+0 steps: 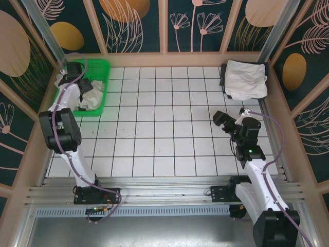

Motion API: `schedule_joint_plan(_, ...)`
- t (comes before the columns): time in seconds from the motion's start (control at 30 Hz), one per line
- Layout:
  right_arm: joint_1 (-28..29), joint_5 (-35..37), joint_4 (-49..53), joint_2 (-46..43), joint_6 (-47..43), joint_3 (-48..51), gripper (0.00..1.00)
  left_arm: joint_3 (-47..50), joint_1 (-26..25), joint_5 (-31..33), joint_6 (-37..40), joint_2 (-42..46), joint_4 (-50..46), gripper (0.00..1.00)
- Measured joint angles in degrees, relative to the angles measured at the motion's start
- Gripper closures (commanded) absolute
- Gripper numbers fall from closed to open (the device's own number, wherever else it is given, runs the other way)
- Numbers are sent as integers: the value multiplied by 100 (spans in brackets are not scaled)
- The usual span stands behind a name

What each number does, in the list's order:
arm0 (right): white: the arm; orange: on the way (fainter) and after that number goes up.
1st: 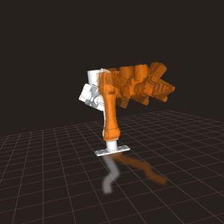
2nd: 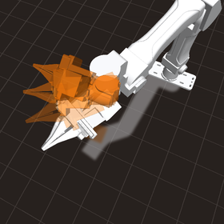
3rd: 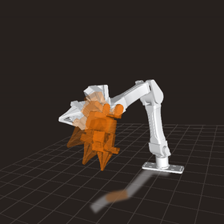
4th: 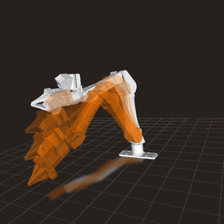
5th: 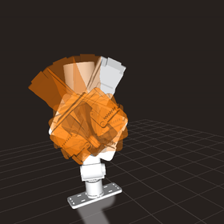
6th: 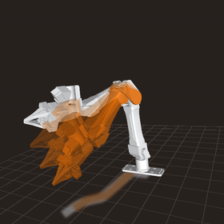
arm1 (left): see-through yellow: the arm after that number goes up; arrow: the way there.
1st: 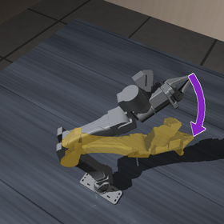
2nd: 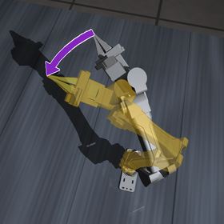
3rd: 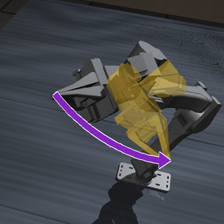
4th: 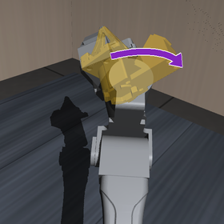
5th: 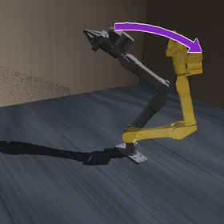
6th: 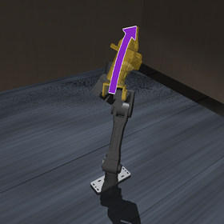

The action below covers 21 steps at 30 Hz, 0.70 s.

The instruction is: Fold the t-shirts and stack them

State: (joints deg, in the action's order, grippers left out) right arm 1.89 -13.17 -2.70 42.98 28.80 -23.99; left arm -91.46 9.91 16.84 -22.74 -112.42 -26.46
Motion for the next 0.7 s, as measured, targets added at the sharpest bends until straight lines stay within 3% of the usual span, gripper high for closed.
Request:
schedule_joint_plan(0.03,0,-15,-4,0,-15,0,1,17,31,-2,-59,-96,-2,23)
schedule_joint_plan(0.23,0,-122,-63,17,-66,4,1,20,4,-149,-280,-564,-20,73)
schedule_joint_plan(0.37,0,-153,-79,20,-103,4,1,9,-7,-328,-291,-505,-37,98)
schedule_joint_plan(0.57,-2,-275,-195,-70,-15,46,2,-7,-11,-658,-304,278,-151,100)
schedule_joint_plan(0.7,-76,-868,-1257,-190,525,560,14,-2,-306,-625,-275,1596,50,100)
